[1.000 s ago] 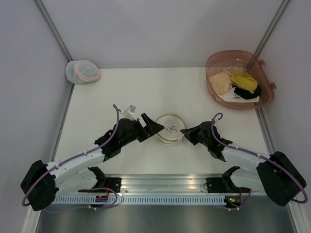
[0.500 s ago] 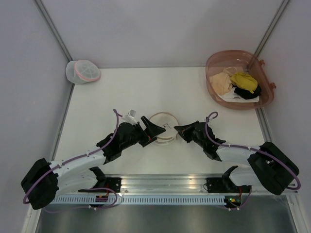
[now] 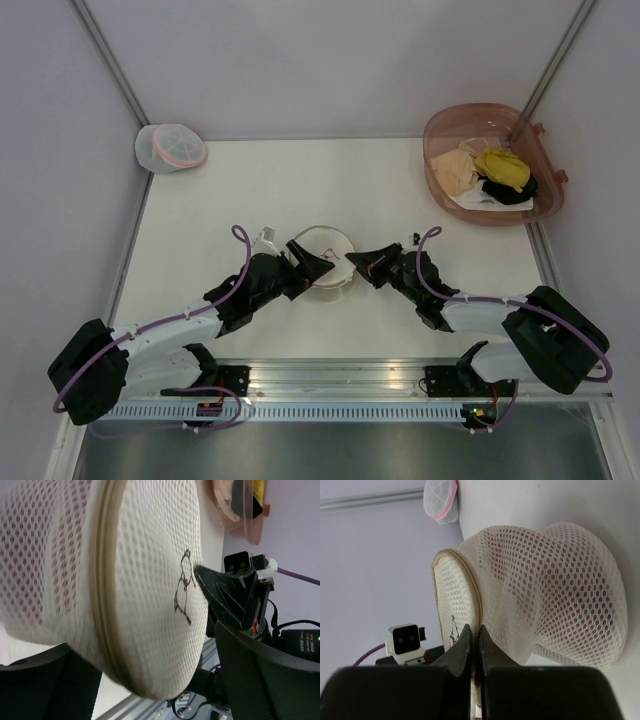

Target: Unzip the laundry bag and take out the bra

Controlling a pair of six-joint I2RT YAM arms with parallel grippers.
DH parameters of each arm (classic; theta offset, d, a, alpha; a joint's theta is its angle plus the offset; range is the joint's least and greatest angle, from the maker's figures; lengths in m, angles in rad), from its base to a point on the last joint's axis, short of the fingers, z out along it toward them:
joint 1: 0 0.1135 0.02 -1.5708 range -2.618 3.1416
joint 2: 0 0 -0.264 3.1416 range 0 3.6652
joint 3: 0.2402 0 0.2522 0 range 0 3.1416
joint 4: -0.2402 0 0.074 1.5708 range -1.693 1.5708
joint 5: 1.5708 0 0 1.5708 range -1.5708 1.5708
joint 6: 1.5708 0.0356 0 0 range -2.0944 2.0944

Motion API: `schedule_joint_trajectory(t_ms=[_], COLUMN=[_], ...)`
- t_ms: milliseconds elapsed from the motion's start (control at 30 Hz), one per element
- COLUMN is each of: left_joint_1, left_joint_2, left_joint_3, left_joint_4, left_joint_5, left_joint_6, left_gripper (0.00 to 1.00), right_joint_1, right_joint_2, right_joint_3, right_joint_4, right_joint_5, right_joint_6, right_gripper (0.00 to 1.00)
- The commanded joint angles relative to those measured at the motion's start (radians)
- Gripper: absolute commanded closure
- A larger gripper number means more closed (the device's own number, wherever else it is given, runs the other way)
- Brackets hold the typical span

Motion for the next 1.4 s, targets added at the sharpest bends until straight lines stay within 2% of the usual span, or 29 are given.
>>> schedule_joint_trajectory(t_ms=[0,67,133,167,200,233,300,333,433,533,567,700,867,1033,1367], left_joint_1=[0.005,0.008,0.016,0.027,0.033,0.038,0.050,0.051,0.061,0.084,0.097,0.125,0.153,0.154,0.154], left_joint_2=[-0.024,-0.034,-0.034,-0.033,-0.030,-0.027,-0.021,-0.021,-0.025,-0.033,-0.033,-0.019,0.015,0.030,0.058], left_joint_3=[0.035,0.045,0.060,0.063,0.071,0.077,0.088,0.086,0.085,0.080,0.078,0.091,0.121,0.134,0.144], left_joint_4=[0.029,0.042,0.049,0.053,0.038,0.024,0.016,0.013,-0.008,-0.025,-0.027,-0.030,-0.023,-0.025,-0.025], left_joint_5=[-0.121,-0.144,-0.160,-0.158,-0.160,-0.161,-0.149,-0.148,-0.154,-0.152,-0.146,-0.115,-0.046,-0.005,0.072], left_joint_6=[0.100,0.153,0.190,0.196,0.199,0.190,0.207,0.209,0.209,0.210,0.212,0.216,0.212,0.196,0.170], left_gripper=[0.14,0.22,0.45,0.57,0.93,0.98,0.98,0.98,0.98,0.98,0.98,0.98,0.98,0.98,0.98], right_joint_1=[0.019,0.027,0.028,0.031,0.031,0.031,0.033,0.033,0.033,0.033,0.033,0.038,0.090,0.133,0.196], right_joint_2=[0.015,0.014,0.008,0.003,-0.011,-0.023,-0.061,-0.078,-0.152,-0.236,-0.258,-0.327,-0.318,-0.269,-0.066], right_joint_3=[0.030,0.047,0.048,0.048,0.050,0.053,0.064,0.080,0.108,0.136,0.137,0.154,0.179,0.180,0.246], right_joint_4=[0.094,0.047,0.041,0.034,0.025,0.009,-0.049,-0.079,-0.227,-0.375,-0.398,-0.543,-0.644,-0.595,-0.464], right_joint_5=[-0.062,-0.091,-0.106,-0.111,-0.119,-0.122,-0.131,-0.132,-0.122,-0.091,-0.089,-0.097,-0.039,-0.002,-0.002], right_joint_6=[-0.021,-0.050,-0.097,-0.114,-0.134,-0.182,-0.252,-0.335,-0.458,-0.617,-0.694,-0.846,-0.993,-1.073,-1.107], right_gripper=[1.00,1.00,1.00,1.00,1.00,0.99,0.86,0.63,0.39,0.23,0.21,0.24,0.39,0.48,0.49])
